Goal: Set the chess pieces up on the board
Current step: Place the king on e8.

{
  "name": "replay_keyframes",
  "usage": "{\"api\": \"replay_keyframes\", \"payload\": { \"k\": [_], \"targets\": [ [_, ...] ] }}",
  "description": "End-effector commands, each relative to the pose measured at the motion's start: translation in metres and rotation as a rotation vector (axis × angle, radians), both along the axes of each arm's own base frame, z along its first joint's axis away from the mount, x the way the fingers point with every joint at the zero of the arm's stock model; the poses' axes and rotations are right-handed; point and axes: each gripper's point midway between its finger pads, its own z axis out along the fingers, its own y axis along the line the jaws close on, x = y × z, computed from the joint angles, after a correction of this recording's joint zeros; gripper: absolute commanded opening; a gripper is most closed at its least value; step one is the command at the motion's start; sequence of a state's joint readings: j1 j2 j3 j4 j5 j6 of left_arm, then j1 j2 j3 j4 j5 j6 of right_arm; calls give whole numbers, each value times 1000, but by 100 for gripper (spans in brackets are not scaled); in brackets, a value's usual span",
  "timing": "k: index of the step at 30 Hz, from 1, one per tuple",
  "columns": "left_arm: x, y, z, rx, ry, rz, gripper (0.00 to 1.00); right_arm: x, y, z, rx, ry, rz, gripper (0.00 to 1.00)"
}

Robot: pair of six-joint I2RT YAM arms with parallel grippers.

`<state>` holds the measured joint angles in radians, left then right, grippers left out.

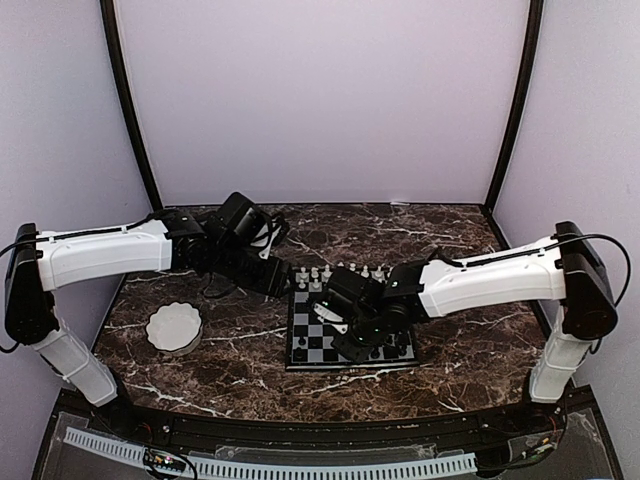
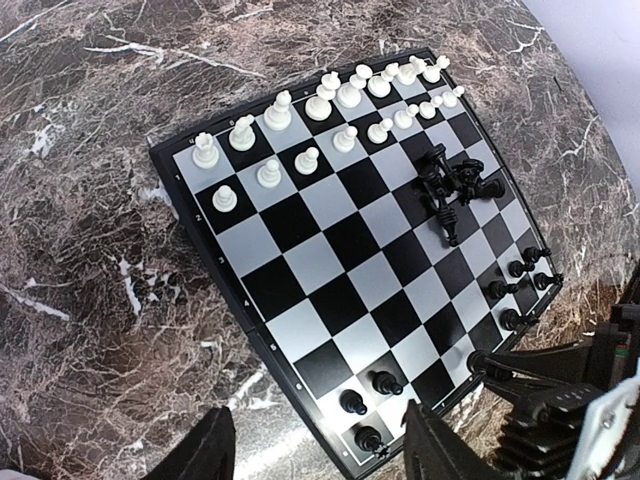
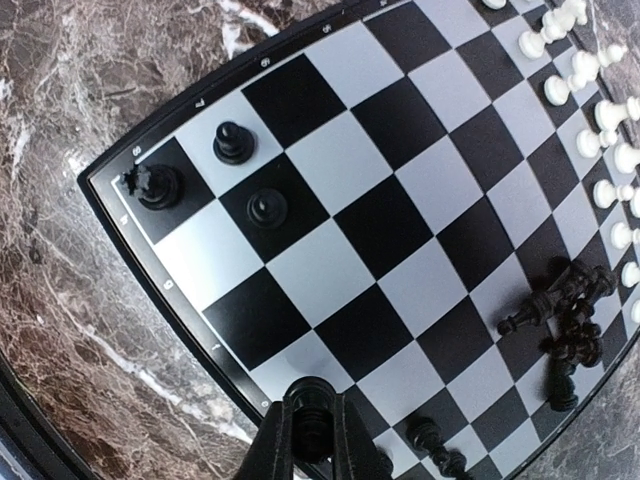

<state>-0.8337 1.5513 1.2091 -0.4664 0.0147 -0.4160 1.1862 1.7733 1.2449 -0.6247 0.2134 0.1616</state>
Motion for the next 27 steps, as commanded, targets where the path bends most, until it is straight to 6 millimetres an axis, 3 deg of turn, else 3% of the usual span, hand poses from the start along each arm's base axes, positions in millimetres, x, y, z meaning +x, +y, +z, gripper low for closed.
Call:
{"api": "replay_keyframes", "payload": {
  "k": [1,27],
  "targets": [
    [-2,-2,10,-30,7,-1,60,-7,0,3,93,33,-29,6],
    [-1,-7,6,-21,26,-17,59,3,-2,-4,161,55,-80,8]
  ]
}}
